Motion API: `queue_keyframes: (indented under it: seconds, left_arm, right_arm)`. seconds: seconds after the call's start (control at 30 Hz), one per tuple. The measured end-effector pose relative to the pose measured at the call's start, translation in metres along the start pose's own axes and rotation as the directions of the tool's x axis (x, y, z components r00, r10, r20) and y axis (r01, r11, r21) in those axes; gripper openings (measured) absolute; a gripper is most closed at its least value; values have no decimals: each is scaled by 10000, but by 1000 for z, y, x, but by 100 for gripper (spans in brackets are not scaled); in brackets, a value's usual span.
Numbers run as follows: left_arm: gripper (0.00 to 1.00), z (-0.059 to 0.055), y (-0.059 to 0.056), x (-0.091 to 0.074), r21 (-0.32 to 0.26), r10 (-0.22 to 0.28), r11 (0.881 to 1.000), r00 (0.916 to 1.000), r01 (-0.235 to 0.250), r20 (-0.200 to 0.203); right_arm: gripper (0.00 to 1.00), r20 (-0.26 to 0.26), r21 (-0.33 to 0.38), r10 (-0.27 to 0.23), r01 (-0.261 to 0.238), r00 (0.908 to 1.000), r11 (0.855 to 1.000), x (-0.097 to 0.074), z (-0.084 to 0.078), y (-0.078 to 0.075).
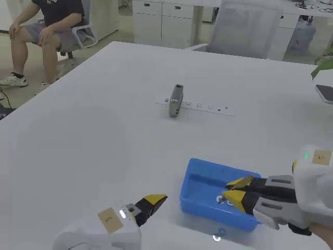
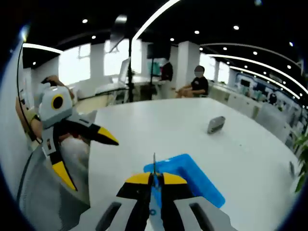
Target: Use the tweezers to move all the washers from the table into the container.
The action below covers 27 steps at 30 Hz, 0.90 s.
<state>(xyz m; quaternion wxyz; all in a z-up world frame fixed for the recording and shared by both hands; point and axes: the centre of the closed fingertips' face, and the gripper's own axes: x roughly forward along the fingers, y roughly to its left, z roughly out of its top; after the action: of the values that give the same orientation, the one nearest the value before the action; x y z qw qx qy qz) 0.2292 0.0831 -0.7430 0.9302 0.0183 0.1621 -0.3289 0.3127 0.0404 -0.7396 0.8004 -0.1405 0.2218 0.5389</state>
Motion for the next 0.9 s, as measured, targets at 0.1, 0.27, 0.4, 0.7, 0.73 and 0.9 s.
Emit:
queue_keyframes:
  seconds: [0.1,0.27,0.4,0.7,0.73,0.9]
  left_arm:
    - [73,0,1,0,-11,38,10000,10000,-38,14]
    - [73,0,2,-1,-47,60,10000,10000,-60,34]
    - [73,-1,1,0,-22,27,10000,10000,-27,-23]
    - [72,-2,0,0,19,3,10000,9999,-3,-102]
    - [72,-2,0,0,30,-6,10000,9999,6,-117]
    - [71,-3,-1,0,78,-36,10000,9998,37,-173]
  right_arm:
    - [3,92,1377,-14,2,10000,9905,4,-2,-12]
    - [3,-222,3381,36,41,9997,9411,14,-18,-36]
    - [3,-414,3982,84,88,9991,9172,26,-26,-44]
    - [3,-1294,3678,-1,480,9916,9287,43,-41,-47]
    - [3,-1344,3634,19,475,9909,9304,44,-41,-47]
    - [3,-1755,3265,-10,592,9845,9433,46,-49,-48]
